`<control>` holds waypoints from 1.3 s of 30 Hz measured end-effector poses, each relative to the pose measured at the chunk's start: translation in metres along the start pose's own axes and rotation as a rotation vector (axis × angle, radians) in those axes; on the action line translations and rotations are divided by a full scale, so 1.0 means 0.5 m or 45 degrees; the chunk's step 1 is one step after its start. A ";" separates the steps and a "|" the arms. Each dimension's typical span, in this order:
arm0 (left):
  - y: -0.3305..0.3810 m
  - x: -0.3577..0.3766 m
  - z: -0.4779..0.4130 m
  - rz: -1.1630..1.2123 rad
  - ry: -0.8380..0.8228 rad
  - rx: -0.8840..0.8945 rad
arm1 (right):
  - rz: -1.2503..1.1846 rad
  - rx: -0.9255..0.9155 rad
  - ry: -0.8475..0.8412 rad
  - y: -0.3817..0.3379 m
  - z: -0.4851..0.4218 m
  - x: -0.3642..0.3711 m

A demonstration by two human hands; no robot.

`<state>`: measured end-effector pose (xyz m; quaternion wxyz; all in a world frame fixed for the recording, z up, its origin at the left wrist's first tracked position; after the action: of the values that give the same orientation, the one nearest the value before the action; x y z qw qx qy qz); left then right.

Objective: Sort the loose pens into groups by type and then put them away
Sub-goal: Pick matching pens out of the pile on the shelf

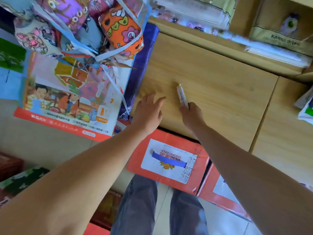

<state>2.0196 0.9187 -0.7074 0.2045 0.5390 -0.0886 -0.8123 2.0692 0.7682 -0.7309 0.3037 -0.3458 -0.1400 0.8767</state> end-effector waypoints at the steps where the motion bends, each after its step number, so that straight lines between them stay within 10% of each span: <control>1: -0.003 -0.003 -0.007 0.024 0.025 0.007 | 0.009 -0.006 0.010 -0.009 -0.003 0.010; 19: 0.049 0.008 -0.096 0.060 0.076 0.118 | 0.319 -0.353 0.357 -0.010 0.005 -0.063; 28: -0.038 -0.030 -0.105 -0.283 0.340 0.196 | 0.812 -0.312 0.043 -0.007 -0.012 0.000; 39: -0.048 -0.002 -0.078 -0.422 -0.094 0.258 | 0.724 -0.341 0.009 -0.012 -0.015 -0.022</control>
<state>2.0499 0.9438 -0.7309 0.0092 0.5338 -0.0876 -0.8410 2.0834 0.7663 -0.7281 -0.0014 -0.4112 -0.1508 0.8990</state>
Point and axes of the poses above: each hand's wrist, its own z-axis away from the middle knuckle, its own x-axis out of the palm, y = z × x, the point moved 5 cm from there along -z, towards the middle knuckle, and after that the axes turned 4 degrees about z, right-handed, at the moved point
